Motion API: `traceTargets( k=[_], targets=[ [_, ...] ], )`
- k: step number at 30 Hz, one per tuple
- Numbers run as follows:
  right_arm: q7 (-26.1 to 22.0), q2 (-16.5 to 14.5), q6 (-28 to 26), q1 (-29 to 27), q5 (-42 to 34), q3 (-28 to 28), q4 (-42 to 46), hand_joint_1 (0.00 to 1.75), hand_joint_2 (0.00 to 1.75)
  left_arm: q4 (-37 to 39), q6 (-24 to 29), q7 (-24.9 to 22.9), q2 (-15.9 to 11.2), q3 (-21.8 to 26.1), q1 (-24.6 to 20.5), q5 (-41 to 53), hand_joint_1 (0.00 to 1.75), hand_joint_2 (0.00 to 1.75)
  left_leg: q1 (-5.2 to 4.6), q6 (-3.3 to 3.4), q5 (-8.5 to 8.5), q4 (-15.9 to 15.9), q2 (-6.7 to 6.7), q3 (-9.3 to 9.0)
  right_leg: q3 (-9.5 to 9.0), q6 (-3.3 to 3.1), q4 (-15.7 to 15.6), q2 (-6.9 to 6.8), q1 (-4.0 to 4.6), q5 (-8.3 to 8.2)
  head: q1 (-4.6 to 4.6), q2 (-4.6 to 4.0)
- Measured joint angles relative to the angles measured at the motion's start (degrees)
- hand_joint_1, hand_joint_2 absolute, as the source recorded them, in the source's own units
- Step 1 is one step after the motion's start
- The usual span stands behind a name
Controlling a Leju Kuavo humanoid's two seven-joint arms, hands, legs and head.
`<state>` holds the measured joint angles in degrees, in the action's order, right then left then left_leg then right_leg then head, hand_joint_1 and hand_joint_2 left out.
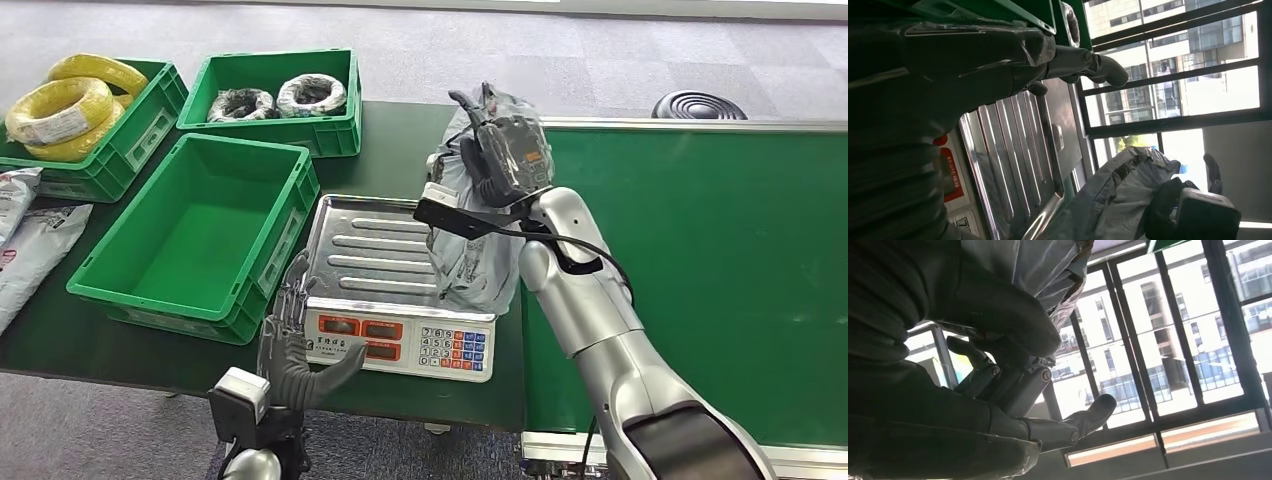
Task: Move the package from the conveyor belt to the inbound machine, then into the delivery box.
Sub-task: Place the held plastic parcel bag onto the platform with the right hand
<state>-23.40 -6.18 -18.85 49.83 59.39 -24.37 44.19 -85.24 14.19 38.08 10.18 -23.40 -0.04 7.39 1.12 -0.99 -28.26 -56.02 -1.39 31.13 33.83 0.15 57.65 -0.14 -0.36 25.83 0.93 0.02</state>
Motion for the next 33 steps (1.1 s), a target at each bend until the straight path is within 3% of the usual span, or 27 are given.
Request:
traceTargets(
  k=[6, 14, 15, 18, 19, 33],
  targets=[
    [-0.67, -4.58, -1.01, 1.67, -0.34, -3.07, -4.91, 1.75, 1.75, 0.83, 0.03, 0.0, 0.33, -0.02, -0.94, -0.55, 0.0, 1.75, -0.02, 0.0, 0.0, -0.01, 0.03, 0.05, 0.02, 0.0, 0.0, -0.05, -0.02, 0.0, -0.01, 0.0],
    [0.27, -6.0, -1.6, 2.11, 0.62, -5.02, -6.86, 1.69, 1.75, 0.96, -0.18, -0.37, 0.57, 0.03, -1.06, -0.63, 0.0, 1.75, -0.02, 0.0, 0.0, -0.02, 0.04, 0.06, 0.02, 0.01, -0.01, -0.07, -0.03, 0.0, -0.01, 0.0],
    [0.79, -6.1, -1.6, 2.12, 0.94, -5.34, -7.04, 1.34, 1.75, 0.96, -0.33, -0.46, 0.63, 0.04, -1.12, -0.61, 0.0, 1.75, -0.02, 0.0, 0.0, -0.02, 0.04, 0.05, 0.02, 0.01, -0.01, -0.07, -0.02, 0.0, -0.01, 0.0],
    [2.23, -6.27, -1.34, 2.15, 0.87, -6.02, -7.99, 0.09, 1.75, 0.97, -0.79, -0.69, 0.9, 0.08, -1.38, -0.55, 0.0, 1.75, -0.02, 0.0, 0.0, -0.02, 0.04, 0.05, 0.03, 0.0, -0.01, -0.07, -0.02, 0.0, -0.01, 0.0],
    [2.54, -6.3, -1.33, 2.14, 0.48, -6.07, -8.53, 0.0, 1.75, 0.97, -0.87, -0.75, 0.97, 0.08, -1.49, -0.52, 0.0, 1.75, -0.02, 0.0, 0.0, -0.02, 0.04, 0.05, 0.03, 0.0, -0.01, -0.07, -0.02, 0.0, -0.01, 0.0],
    [2.49, -6.3, -8.51, -3.25, 0.42, -5.87, -14.04, 0.0, 1.75, 0.83, -0.93, -1.04, 1.03, 0.33, -1.21, -0.22, 0.0, 1.75, -0.02, 0.01, -0.01, -0.02, 0.04, 0.06, 0.04, 0.0, -0.01, -0.08, -0.02, 0.0, -0.01, 0.0]
  ],
)
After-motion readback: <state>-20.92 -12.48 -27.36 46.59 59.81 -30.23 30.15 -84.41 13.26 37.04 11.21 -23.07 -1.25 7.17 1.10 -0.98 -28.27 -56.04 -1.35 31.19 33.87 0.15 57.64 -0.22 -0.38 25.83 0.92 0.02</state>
